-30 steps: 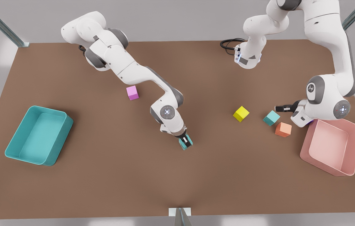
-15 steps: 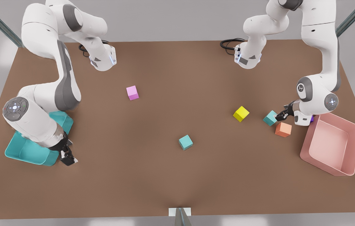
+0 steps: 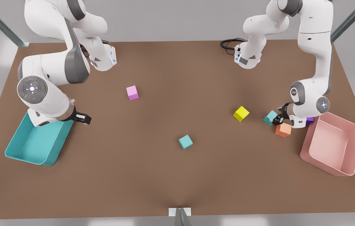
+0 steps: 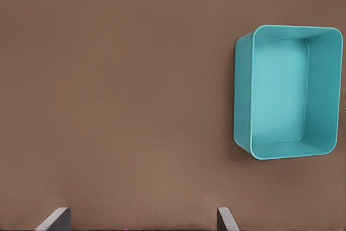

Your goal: Stack the two blue cubes on top of each other

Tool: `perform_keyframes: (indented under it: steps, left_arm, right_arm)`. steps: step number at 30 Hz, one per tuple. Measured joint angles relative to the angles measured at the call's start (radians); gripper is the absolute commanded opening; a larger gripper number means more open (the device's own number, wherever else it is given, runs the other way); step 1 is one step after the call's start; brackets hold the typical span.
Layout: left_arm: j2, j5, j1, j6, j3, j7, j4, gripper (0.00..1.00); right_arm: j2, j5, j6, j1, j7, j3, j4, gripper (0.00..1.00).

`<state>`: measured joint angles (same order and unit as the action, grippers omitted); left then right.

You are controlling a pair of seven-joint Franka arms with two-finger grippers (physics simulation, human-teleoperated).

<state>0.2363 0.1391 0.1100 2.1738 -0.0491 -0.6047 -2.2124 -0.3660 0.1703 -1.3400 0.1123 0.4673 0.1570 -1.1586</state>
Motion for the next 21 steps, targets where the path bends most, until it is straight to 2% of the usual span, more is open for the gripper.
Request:
perform_keyframes:
  steps: [21]
  left_arm:
    - [0.152, 0.018, 0.048, 0.072, 0.001, 0.212, 0.000, 1.00]
  right_arm:
    - [-0.003, 0.002, 0.087, 0.022, -0.389, 0.002, -0.009, 1.00]
